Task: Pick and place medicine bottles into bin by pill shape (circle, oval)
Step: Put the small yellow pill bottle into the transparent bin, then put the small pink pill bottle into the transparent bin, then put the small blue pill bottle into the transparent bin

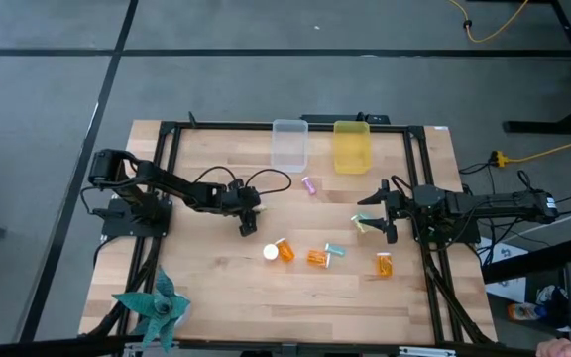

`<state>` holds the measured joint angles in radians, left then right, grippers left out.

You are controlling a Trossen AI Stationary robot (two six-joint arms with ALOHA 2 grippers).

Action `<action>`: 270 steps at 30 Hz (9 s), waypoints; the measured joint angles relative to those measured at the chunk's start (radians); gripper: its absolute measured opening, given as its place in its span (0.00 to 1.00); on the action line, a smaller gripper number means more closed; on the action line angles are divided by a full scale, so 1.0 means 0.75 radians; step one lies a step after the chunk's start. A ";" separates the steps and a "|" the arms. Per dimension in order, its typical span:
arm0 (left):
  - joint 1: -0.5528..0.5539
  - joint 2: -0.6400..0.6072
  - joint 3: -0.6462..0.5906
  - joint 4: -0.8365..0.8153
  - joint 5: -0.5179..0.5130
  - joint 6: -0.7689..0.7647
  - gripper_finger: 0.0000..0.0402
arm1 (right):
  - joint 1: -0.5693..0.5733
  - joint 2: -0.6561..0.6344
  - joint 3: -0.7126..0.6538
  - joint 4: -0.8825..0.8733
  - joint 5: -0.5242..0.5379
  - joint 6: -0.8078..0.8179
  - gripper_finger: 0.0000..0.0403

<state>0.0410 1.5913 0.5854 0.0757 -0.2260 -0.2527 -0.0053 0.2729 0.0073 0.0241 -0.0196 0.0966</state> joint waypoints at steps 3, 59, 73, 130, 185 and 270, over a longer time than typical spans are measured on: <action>0.000 0.000 0.000 0.001 0.000 0.001 0.29 | 0.000 0.000 0.000 0.000 0.000 0.000 0.68; 0.467 0.166 0.287 0.687 -0.021 0.141 0.39 | 0.000 0.000 0.000 0.000 0.000 0.000 0.68; 0.295 0.150 0.287 0.628 -0.019 0.268 0.39 | 0.000 0.000 0.000 0.000 0.000 0.000 0.68; 0.030 -0.526 0.288 -0.667 -0.071 0.215 0.39 | -0.002 0.190 0.161 0.369 0.403 0.357 0.68; 0.030 -0.526 0.286 -0.645 -0.071 0.211 0.39 | -0.236 2.136 1.273 -0.193 0.421 0.499 0.67; 0.029 -0.526 0.286 -0.617 -0.071 0.283 0.39 | -0.397 2.130 1.716 -0.168 0.665 0.284 0.56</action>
<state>0.0629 1.1969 0.8001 -0.3870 -0.2794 -0.0406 -0.3027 1.8706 1.2942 -0.1017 0.4789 0.3099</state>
